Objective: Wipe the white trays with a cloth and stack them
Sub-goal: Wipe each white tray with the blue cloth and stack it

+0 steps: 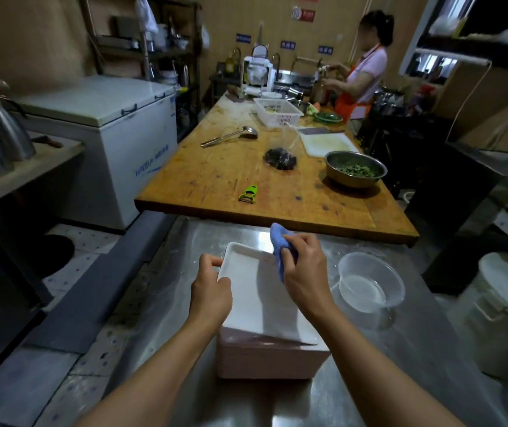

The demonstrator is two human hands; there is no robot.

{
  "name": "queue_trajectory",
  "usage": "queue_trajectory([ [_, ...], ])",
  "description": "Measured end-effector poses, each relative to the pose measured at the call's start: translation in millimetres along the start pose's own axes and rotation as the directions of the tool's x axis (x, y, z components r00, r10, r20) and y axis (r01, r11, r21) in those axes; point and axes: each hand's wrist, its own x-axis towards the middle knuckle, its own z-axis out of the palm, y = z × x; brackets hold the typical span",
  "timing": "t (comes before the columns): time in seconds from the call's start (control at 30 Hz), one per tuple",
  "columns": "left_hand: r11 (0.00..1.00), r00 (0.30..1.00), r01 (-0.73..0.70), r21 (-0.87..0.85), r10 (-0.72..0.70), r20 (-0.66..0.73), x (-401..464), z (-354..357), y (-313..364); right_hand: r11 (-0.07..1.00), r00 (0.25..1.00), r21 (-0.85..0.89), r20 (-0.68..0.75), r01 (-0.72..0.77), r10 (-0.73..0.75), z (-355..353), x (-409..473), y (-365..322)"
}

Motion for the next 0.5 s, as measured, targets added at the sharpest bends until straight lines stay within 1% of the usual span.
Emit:
queue_trajectory([
  [0.1,0.995,0.995,-0.101,-0.005,0.101,-0.005,1,-10,19,0.993,0.992,-0.012,0.04,0.118,-0.117,-4,19,-19],
  [0.23,0.974,0.974,-0.225,0.002,0.225,0.01,1,-22,41,0.967,0.948,0.037,0.192,0.25,-0.253,-5,32,-41],
  [0.33,0.936,0.937,-0.35,0.031,0.35,-0.007,1,-32,52,0.946,0.922,-0.028,0.235,0.324,-0.309,-9,39,-53],
  [0.4,0.912,0.913,-0.405,0.069,0.407,-0.016,1,-35,58,0.938,0.914,-0.031,0.238,0.346,-0.329,-13,44,-57],
  [0.47,0.913,0.914,-0.402,0.064,0.404,-0.031,2,-36,62,0.941,0.915,-0.035,0.248,0.337,-0.319,-18,46,-55],
  [0.5,0.923,0.922,-0.383,0.04,0.384,-0.046,3,-37,62,0.943,0.92,-0.067,0.252,0.326,-0.3,-20,46,-50],
])
